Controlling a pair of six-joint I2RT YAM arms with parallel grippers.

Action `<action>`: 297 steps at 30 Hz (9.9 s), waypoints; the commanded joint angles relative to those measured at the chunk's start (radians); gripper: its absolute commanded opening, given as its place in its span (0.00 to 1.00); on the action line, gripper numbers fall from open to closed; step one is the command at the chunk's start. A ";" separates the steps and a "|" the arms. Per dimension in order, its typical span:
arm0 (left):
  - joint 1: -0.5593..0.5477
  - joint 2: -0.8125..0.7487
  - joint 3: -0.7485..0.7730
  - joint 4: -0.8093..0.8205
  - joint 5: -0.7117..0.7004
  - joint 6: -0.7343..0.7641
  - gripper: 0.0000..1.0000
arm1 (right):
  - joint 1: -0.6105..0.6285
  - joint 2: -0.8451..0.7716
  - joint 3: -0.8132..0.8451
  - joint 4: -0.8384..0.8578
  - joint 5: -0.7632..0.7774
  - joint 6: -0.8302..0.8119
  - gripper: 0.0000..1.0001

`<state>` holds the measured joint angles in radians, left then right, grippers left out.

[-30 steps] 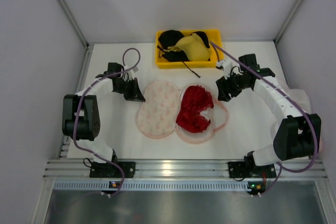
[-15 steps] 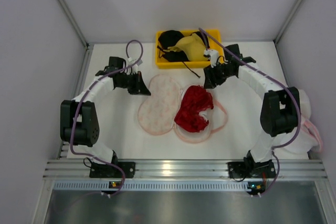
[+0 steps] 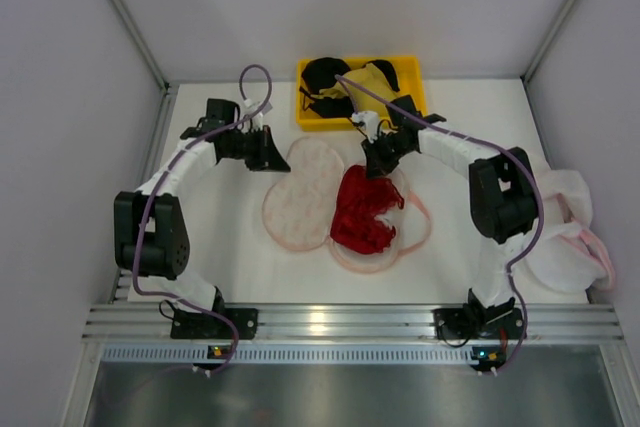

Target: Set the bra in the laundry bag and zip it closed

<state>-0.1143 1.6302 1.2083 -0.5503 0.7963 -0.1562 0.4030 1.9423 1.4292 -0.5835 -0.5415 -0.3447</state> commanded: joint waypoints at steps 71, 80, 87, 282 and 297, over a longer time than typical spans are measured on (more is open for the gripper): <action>-0.716 0.393 0.071 -0.422 -0.524 1.623 0.17 | -0.567 -0.490 -0.205 -0.110 -0.190 0.105 0.74; -0.742 0.240 -0.032 -0.418 -0.615 2.094 0.24 | -0.227 -0.353 -0.213 0.008 -0.193 0.185 0.74; -0.742 0.108 -0.199 -0.292 -0.672 2.363 0.27 | -0.069 -0.136 -0.093 -0.009 -0.254 0.148 0.74; -1.182 0.516 0.468 -0.356 -1.042 1.219 0.00 | -0.062 -0.243 -0.550 0.511 -0.100 0.774 0.00; -1.219 0.392 0.335 -0.422 -0.853 1.087 0.00 | -0.081 -0.177 -0.446 0.452 -0.097 0.665 0.00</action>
<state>-1.3128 2.0880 1.5738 -0.8886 -0.1684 0.9970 0.3290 1.7531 0.9123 -0.1776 -0.6674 0.3767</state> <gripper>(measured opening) 0.017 0.036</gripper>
